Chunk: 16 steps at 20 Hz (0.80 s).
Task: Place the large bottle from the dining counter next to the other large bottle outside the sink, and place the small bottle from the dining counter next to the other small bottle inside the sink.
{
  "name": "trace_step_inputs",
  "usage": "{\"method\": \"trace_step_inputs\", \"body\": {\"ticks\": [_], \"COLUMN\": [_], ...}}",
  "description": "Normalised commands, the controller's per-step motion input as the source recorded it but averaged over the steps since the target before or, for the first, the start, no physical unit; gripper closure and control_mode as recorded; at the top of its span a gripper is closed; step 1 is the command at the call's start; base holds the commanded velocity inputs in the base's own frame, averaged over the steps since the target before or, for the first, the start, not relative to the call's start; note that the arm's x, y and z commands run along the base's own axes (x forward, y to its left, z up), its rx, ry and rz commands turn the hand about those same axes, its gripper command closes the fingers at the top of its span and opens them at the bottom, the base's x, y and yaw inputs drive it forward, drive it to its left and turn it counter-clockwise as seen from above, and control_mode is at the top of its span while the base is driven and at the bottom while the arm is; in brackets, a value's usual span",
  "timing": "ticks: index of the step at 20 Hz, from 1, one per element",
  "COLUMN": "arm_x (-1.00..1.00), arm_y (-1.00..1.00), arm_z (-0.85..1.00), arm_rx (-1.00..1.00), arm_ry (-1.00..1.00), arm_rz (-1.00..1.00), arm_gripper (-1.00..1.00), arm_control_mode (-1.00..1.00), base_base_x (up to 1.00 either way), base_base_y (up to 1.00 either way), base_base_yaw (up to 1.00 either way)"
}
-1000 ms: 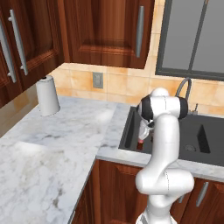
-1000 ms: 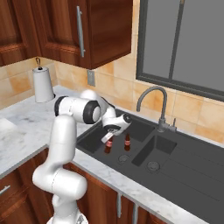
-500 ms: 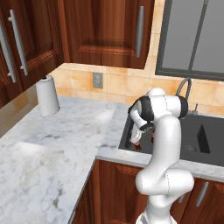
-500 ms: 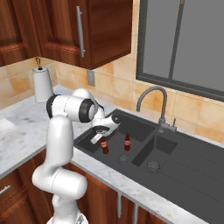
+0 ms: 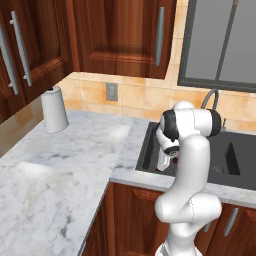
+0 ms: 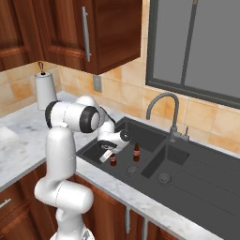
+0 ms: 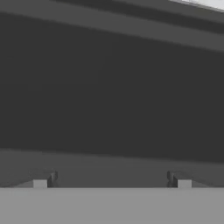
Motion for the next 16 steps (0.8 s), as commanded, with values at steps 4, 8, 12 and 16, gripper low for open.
{"method": "trace_step_inputs", "body": {"ticks": [4, 8, 12, 16], "arm_x": [0.19, 0.2, 0.07, -0.19], "arm_y": [-0.04, 0.09, 0.07, -0.07], "arm_z": [0.17, 0.57, 0.61, 0.68], "arm_rx": [0.0, 0.02, 0.05, 0.06], "arm_ry": [-0.08, -0.05, -0.03, -0.01], "arm_rz": [0.0, 0.0, 0.0, 0.0], "arm_gripper": [-1.0, -1.0, -1.0, -1.0], "arm_control_mode": [-1.0, -1.0, -1.0, -1.0], "base_base_x": [0.0, 0.0, 0.0, 0.0], "base_base_y": [0.0, 0.0, 0.0, 0.0], "base_base_yaw": [0.0, 0.0, 0.0, 0.0]}}
